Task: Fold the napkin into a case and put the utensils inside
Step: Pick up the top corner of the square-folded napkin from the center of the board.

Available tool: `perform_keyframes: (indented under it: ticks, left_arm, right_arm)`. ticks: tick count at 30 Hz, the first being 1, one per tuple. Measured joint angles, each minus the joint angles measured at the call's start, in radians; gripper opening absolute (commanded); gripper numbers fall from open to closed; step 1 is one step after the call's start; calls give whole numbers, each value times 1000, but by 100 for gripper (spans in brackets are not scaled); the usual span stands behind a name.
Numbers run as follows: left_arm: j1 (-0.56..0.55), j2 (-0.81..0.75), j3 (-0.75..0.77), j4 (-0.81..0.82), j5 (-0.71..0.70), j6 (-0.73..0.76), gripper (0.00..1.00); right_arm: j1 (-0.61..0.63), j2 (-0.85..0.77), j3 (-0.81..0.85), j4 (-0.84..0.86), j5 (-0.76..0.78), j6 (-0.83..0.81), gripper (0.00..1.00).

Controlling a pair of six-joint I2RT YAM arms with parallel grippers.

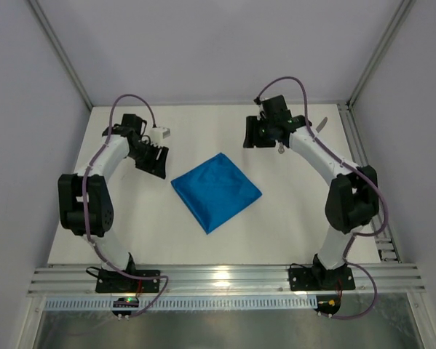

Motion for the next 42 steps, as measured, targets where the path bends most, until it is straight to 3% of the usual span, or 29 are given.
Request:
perform_keyframes:
  ticks: [3,5,9,14,35,42]
  left_arm:
    - [-28,70,49,17,0,-19,55]
    - [-39,99,62,29,-2,-26,55]
    - [-66,135,76,32,-11,-42,55]
    - [-100,160,107,33,-12,-47,54]
    - [-100,160,107,31,-11,-42,54]
    - [-100,160,107,31,-11,-39,54]
  right_arm:
    - [0,146,196,-11,-5,-33,52]
    - [0,220,238,2,-28,-48,47]
    - [3,365,314,-30,-76,-64,26]
    - [25,555,484,-34,-100,-50,26]
    - [50,599,416,44,-185,-10,27]
    - [50,608,420,61,-196,-10,8]
